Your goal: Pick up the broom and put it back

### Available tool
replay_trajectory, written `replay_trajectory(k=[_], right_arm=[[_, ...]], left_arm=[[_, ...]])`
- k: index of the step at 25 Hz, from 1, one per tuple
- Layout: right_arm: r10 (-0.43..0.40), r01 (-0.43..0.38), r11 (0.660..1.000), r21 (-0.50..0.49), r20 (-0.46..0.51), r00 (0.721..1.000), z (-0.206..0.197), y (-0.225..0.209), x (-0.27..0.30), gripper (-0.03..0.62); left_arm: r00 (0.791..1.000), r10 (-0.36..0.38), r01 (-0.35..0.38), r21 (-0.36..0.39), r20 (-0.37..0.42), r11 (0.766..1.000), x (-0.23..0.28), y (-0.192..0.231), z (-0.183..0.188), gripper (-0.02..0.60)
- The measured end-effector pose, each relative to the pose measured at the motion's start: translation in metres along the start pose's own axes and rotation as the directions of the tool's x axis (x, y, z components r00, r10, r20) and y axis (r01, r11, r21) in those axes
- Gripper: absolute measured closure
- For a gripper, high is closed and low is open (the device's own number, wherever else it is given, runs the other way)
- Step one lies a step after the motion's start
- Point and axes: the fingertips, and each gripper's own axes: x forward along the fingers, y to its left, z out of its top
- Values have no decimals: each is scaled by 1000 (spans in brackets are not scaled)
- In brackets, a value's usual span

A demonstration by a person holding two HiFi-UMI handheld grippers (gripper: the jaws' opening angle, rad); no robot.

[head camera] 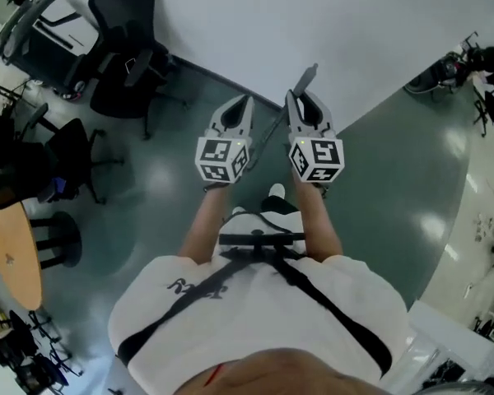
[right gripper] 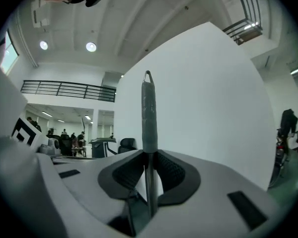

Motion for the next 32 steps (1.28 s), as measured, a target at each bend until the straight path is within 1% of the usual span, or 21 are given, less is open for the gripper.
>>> replay_trajectory(k=[2, 4, 7, 9, 12, 17, 20, 23, 25, 29, 32], right_arm=[[-66, 66, 998, -4, 1, 998, -1, -35, -7, 505], [-134, 135, 991, -8, 3, 991, -2, -71, -16, 505], [-223, 223, 975, -3, -18, 975, -9, -129, -29, 505], [-263, 264, 965, 9, -50, 963, -20, -168, -36, 505], [-341, 344, 939, 18, -91, 936, -39, -218, -51, 505], [-429, 444, 895, 40, -191, 883, -81, -280, -89, 505], [-473, 500, 865, 48, -259, 842, -117, -305, -101, 505], [-503, 545, 836, 59, -315, 805, -151, -323, -101, 505], [-520, 572, 818, 65, -344, 782, -172, -334, -97, 505], [-548, 627, 775, 72, -416, 725, -221, -347, -90, 503], [-563, 671, 737, 84, -473, 678, -262, -361, -94, 505]], left_arm=[[997, -74, 74, 4, -14, 997, 34, -26, -6, 571], [989, -143, 143, 8, -28, 990, 69, -52, -12, 570], [968, -246, 247, 21, -59, 969, 123, -98, -21, 571], [953, -293, 296, 35, -73, 955, 152, -127, -27, 571], [932, -349, 355, 41, -100, 934, 184, -161, -41, 571], [912, -379, 387, 25, -160, 922, 214, -200, -73, 571], [894, -399, 410, 11, -204, 912, 230, -211, -98, 570], [875, -419, 433, 6, -241, 901, 248, -214, -123, 571], [867, -428, 442, -2, -257, 897, 263, -210, -139, 571], [855, -426, 439, -24, -295, 898, 288, -193, -172, 571], [841, -422, 435, -43, -338, 900, 303, -188, -201, 570]])
